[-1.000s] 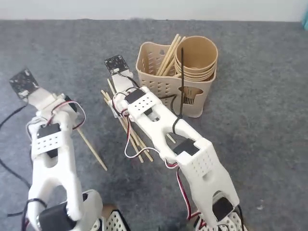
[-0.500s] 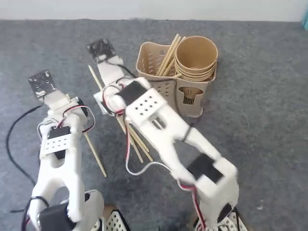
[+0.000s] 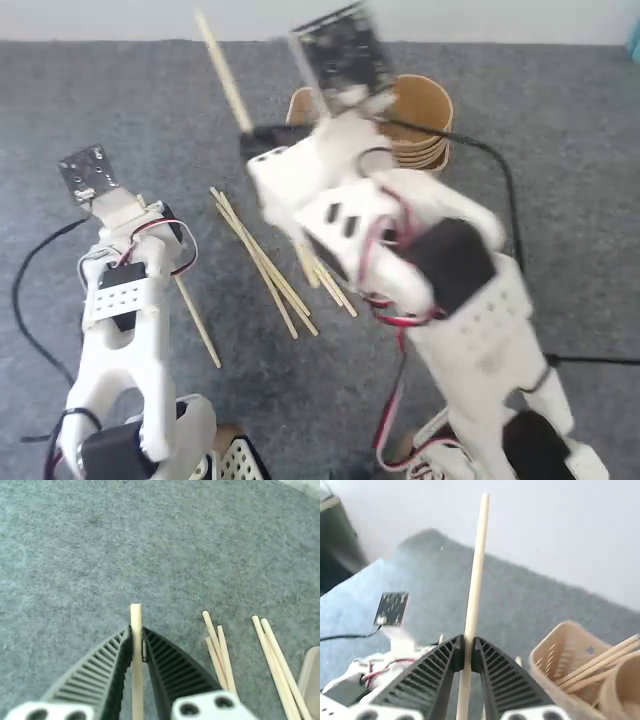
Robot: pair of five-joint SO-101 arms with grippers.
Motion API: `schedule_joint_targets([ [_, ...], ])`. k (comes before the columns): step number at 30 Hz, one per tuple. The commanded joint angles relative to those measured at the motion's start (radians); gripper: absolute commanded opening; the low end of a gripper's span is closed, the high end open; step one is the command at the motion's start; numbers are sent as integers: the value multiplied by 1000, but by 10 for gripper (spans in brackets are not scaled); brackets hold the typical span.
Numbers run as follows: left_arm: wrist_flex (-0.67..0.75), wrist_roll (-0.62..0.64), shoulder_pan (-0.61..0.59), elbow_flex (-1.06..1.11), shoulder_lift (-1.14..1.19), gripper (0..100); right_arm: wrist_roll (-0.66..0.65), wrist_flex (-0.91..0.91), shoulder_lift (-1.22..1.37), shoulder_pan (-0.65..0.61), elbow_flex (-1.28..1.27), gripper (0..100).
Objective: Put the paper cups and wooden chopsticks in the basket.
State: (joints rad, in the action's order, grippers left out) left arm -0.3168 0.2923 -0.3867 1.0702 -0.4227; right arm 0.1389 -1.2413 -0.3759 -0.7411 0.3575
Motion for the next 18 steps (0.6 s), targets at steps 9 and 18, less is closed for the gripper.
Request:
schedule_joint_targets([
  [9,26,-12,-8,8,-57,10,-51,254,-77,124,-29,7],
  [18,26,-12,-5,7,-58,10,-52,458,-371,145,-482,7],
])
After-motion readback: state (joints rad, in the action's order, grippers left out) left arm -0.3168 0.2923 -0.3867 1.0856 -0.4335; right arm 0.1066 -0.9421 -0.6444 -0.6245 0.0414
